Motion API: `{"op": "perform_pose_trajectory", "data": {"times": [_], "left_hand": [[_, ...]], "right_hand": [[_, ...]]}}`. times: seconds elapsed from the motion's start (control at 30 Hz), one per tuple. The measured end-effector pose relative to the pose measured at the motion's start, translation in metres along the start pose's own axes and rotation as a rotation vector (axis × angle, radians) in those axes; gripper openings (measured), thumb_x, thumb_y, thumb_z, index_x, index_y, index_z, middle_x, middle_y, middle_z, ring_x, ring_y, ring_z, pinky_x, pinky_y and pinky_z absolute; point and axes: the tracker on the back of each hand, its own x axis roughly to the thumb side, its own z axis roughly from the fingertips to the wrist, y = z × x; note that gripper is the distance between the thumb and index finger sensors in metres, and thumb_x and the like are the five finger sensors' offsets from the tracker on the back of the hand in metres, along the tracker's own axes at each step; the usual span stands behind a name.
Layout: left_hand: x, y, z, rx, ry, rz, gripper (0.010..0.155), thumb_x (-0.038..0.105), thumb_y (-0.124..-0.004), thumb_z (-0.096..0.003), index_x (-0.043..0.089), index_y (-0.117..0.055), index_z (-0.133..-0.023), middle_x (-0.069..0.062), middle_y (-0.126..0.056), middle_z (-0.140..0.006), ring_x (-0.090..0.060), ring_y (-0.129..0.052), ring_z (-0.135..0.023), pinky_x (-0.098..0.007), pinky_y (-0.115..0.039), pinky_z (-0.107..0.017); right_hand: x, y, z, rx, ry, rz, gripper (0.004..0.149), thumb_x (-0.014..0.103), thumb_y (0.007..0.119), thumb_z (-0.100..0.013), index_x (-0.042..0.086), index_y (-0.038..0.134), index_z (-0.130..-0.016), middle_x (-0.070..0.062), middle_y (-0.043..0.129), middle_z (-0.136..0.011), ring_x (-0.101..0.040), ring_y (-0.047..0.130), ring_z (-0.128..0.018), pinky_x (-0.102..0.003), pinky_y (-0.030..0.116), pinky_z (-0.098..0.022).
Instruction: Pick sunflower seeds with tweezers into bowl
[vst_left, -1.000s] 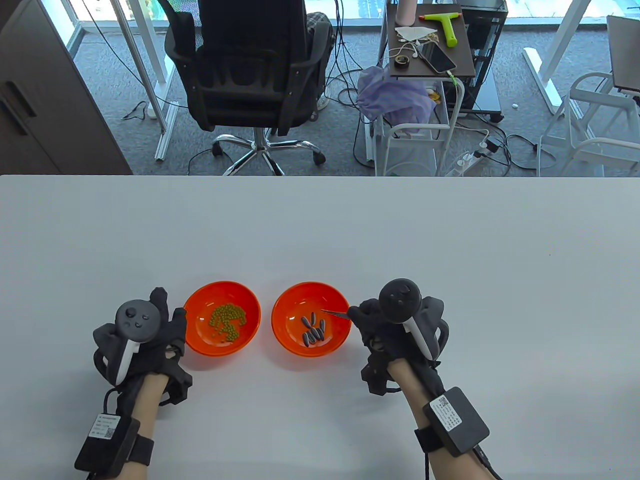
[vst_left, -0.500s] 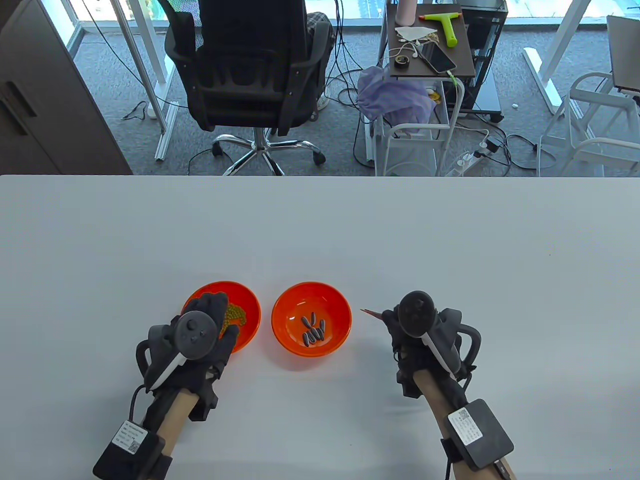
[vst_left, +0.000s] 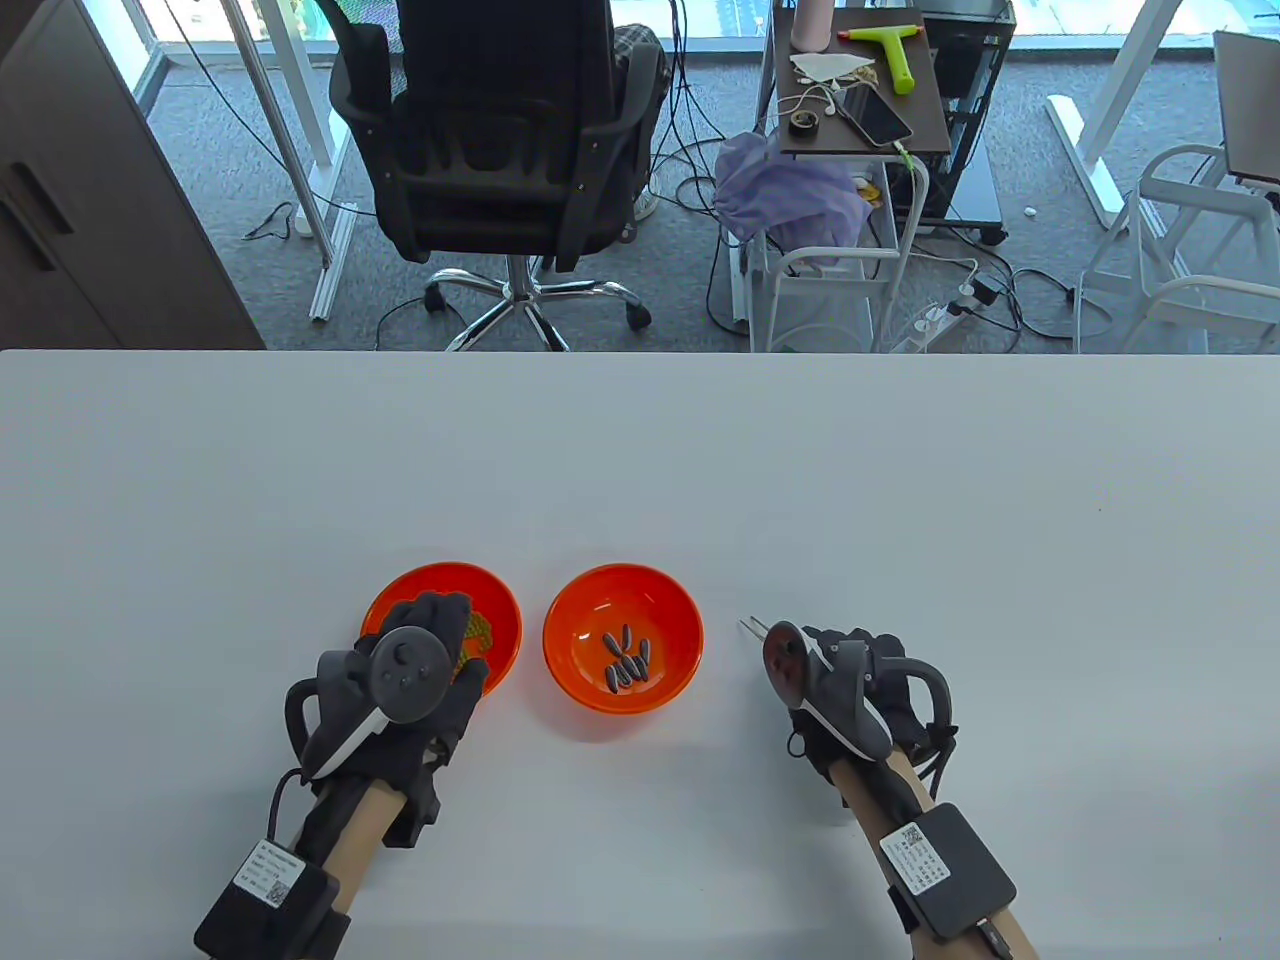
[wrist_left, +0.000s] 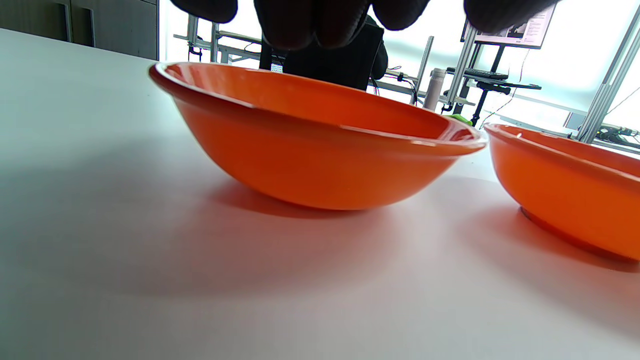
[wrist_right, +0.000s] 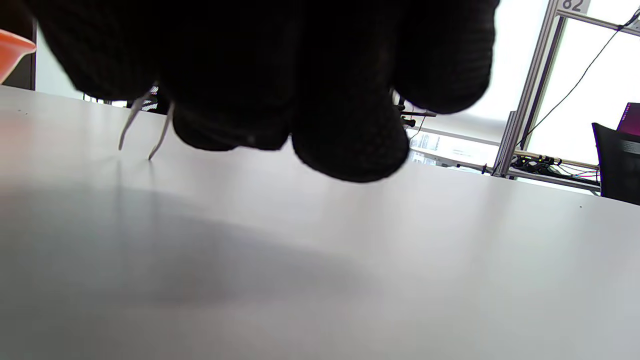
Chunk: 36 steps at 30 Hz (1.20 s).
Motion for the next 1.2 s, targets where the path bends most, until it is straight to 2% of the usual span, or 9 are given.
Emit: {"op": "perform_pose_trajectory", "data": {"times": [0.17,0.4,0.53,0.83,0.97,1.2], "left_hand": [[-0.001,-0.001,-0.001,-0.013,0.006,0.001,0.067,0.050,-0.069,-0.0483,0.027,-0.051,-0.109,-0.006,-0.056,-0.118,-0.035,-0.060,-0.112,-0.063,-0.051,-0.079],[-0.001,-0.001,-0.001,-0.011,0.001,-0.010,0.068,0.051,-0.069,-0.0482,0.027,-0.051,-0.109,-0.006,-0.055,-0.118,-0.036,-0.060,-0.112,-0.063,-0.051,-0.079],[0.000,-0.002,-0.001,-0.016,0.000,-0.012,0.068,0.051,-0.069,-0.0482,0.027,-0.050,-0.109,-0.006,-0.055,-0.118,-0.036,-0.060,-0.112,-0.063,-0.051,-0.079],[0.001,-0.002,-0.002,-0.018,0.002,-0.021,0.068,0.051,-0.069,-0.0481,0.027,-0.050,-0.109,-0.007,-0.054,-0.118,-0.036,-0.059,-0.113,-0.063,-0.051,-0.079],[0.001,-0.002,-0.002,-0.010,0.002,-0.036,0.068,0.051,-0.069,-0.0482,0.027,-0.049,-0.109,-0.006,-0.053,-0.119,-0.036,-0.058,-0.113,-0.063,-0.050,-0.079],[0.003,-0.002,-0.002,0.014,-0.002,-0.071,0.070,0.052,-0.068,-0.0479,0.028,-0.045,-0.110,-0.005,-0.048,-0.120,-0.034,-0.052,-0.115,-0.063,-0.045,-0.080]], "right_hand": [[0.000,0.004,-0.001,0.087,0.016,0.039,0.044,0.050,0.084,-0.034,0.028,0.101,-0.068,0.016,0.103,-0.042,-0.018,0.104,-0.051,-0.044,0.083,-0.054],[-0.003,0.009,-0.001,0.142,0.062,0.020,0.041,0.049,0.083,-0.035,0.033,0.101,-0.069,0.012,0.102,-0.050,-0.022,0.100,-0.059,-0.047,0.079,-0.058],[-0.003,0.014,-0.001,0.225,0.060,0.045,0.042,0.050,0.084,-0.035,0.032,0.101,-0.070,0.007,0.098,-0.063,-0.025,0.095,-0.068,-0.049,0.075,-0.062],[0.001,0.014,0.002,0.224,0.056,0.127,0.044,0.048,0.087,-0.035,0.032,0.096,-0.074,0.006,0.097,-0.064,-0.025,0.095,-0.068,-0.049,0.075,-0.062],[0.001,0.015,0.002,0.216,0.055,0.115,0.048,0.051,0.087,-0.034,0.032,0.094,-0.077,0.006,0.097,-0.067,-0.026,0.095,-0.070,-0.049,0.074,-0.063],[0.001,0.005,0.008,0.130,0.010,0.001,0.065,0.055,0.084,-0.033,0.035,0.075,-0.094,0.004,0.085,-0.088,-0.029,0.085,-0.087,-0.050,0.067,-0.070]]}}
